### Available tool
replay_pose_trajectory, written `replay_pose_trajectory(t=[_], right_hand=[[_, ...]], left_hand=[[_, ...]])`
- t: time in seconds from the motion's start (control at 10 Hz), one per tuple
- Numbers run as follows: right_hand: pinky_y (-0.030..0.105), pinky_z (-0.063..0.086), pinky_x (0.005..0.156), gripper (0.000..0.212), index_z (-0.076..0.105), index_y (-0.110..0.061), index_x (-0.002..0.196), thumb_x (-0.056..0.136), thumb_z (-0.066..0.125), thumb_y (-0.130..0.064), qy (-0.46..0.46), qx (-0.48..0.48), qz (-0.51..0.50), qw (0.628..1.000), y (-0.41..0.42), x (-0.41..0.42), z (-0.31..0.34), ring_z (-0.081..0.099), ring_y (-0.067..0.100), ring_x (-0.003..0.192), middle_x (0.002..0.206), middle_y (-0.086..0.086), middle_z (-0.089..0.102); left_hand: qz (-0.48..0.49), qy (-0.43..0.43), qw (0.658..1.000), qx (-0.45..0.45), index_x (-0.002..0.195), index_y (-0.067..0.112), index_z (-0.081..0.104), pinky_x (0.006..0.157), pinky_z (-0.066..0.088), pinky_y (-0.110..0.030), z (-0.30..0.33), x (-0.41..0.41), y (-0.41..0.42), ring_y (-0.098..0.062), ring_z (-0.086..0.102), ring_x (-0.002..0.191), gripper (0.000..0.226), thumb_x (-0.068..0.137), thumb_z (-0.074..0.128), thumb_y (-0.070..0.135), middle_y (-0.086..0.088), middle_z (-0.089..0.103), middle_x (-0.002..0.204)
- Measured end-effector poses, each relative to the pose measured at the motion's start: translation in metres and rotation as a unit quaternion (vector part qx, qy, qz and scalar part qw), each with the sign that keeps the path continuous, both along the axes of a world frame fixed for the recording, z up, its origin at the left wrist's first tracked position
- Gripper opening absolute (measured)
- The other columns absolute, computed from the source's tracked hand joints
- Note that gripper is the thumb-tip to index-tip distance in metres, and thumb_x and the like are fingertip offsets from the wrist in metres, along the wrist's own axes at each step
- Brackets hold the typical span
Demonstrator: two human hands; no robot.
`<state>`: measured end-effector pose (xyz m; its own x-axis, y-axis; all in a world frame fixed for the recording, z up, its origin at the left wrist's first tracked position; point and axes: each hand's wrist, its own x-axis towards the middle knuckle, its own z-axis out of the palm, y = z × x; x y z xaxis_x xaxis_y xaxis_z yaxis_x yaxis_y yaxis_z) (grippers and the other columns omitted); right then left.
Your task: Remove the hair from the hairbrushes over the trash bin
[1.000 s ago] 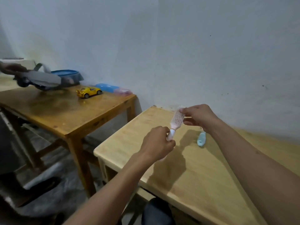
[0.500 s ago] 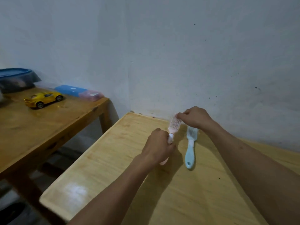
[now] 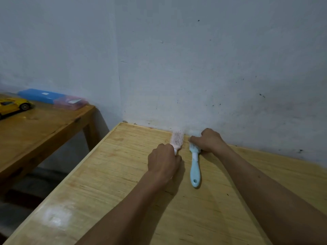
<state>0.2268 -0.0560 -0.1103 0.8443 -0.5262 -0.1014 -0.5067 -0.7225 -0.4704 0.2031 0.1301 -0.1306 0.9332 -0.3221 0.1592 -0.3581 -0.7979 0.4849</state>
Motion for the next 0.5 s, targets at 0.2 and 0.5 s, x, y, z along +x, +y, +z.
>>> replay_pose_trajectory(t=[0.2,0.5], right_hand=[[0.03,0.032,0.048,0.046,0.045,-0.013,0.062,0.089,0.071,-0.04,-0.015,0.004,-0.016,1.0,0.0024,0.0025,-0.0016,0.046,0.015,0.054,0.06,0.002,0.047],[0.03,0.041,0.066,0.049,0.064,-0.004,0.112,0.091,0.067,-0.049,-0.037,0.048,-0.04,0.997,0.009,-0.0036,-0.0026,0.063,0.024,0.087,0.109,0.016,0.068]], left_hand=[[-0.013,0.002,1.0,-0.016,0.097,0.008,0.064,0.064,0.039,-0.032,0.001,0.0055,0.0012,-0.031,0.065,0.088,0.021,0.095,0.059,0.028,-0.013,0.065,0.102],[-0.018,0.007,1.0,-0.01,0.106,0.007,0.066,0.065,0.04,-0.031,0.0008,0.01,0.0044,-0.028,0.065,0.089,0.031,0.095,0.061,0.036,-0.01,0.067,0.105]])
